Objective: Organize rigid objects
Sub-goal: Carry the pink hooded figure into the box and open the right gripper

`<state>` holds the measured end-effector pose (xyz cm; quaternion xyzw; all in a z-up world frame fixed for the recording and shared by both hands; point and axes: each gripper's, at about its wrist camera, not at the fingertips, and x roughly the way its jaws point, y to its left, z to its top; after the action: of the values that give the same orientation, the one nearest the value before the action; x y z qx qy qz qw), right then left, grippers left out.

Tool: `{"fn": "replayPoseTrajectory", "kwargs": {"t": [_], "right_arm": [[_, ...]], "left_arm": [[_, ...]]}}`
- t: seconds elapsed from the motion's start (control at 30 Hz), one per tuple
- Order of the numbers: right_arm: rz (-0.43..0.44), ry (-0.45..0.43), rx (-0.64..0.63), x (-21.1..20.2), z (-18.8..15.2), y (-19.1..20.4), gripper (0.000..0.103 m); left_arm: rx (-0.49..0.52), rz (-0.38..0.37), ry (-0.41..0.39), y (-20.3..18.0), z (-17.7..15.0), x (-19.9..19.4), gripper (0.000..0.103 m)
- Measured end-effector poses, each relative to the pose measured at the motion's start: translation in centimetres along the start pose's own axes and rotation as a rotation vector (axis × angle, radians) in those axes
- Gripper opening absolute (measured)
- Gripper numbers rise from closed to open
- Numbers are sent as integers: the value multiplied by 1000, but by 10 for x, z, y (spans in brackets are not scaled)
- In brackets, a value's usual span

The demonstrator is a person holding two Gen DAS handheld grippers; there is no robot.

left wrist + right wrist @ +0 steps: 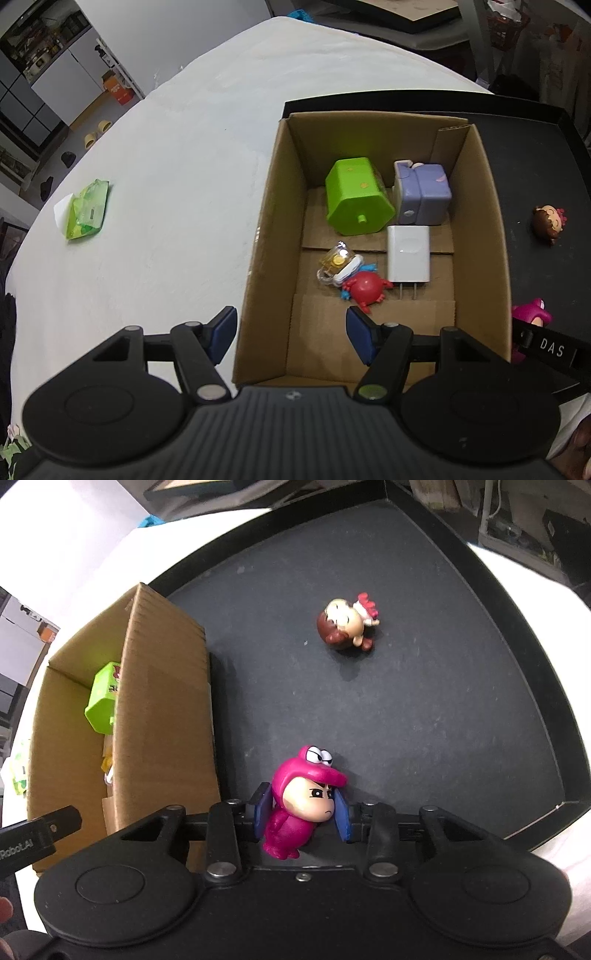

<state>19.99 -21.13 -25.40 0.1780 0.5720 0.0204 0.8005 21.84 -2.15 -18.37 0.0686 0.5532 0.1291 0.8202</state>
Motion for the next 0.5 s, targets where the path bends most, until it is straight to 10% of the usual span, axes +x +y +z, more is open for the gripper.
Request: {"fn": "replayPoseTrajectory", "kwargs": {"t": [0.5], "right_arm": [[26,-61,13,-25,7,-6,35]], "left_arm": [[-5,-5,-5,0,-1,-2,64]]}}
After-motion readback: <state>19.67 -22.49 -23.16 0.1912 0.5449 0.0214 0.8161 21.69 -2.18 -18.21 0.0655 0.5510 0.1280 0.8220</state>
